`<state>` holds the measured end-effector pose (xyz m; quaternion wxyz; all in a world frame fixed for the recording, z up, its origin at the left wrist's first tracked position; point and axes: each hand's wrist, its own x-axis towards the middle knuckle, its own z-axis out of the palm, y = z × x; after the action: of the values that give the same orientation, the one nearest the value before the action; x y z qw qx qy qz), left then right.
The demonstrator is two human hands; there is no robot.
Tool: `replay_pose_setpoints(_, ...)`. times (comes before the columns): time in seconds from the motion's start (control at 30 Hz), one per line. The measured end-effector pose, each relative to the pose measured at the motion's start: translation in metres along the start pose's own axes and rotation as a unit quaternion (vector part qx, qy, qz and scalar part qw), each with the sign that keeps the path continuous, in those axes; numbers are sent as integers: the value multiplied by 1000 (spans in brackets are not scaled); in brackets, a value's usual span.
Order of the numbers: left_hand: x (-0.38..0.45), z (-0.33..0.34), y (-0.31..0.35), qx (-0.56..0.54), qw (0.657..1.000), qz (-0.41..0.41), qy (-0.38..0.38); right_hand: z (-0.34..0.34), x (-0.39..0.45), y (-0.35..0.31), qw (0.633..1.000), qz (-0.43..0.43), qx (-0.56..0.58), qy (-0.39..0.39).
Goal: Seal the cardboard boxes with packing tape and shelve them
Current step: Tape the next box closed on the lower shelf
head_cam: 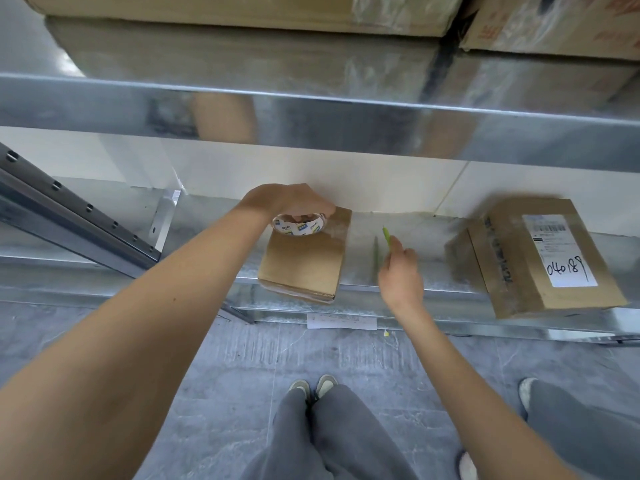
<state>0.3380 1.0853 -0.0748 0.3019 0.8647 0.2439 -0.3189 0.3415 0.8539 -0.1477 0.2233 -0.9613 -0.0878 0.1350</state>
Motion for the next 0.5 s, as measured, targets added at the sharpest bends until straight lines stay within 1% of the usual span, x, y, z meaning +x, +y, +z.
replay_pose_setpoints(0.13, -4, 0, 0, -6, 1000, 5, 9, 28, 12, 13, 993, -43, -106, 4)
replay_pose_setpoints(0.27, -4, 1, -5, -33, 999, 11, 6, 39, 16, 13, 987, -63, -146, 24)
replay_pose_setpoints(0.33, -5, 2, -8, -50, 999, 15, 11, 37, 18, 9, 991, -65, -106, 54)
replay_pose_setpoints(0.4, -4, 2, -11, -68, 997, 18, 16, 30, 12, -5, 990, -113, -22, 81)
replay_pose_setpoints(0.47, -4, 3, -13, -85, 996, 19, 19, 23, -1, -25, 980, -184, 31, 64)
replay_pose_setpoints(0.5, -6, 3, -13, -92, 995, 18, 19, 21, -7, -35, 977, -210, 27, 35)
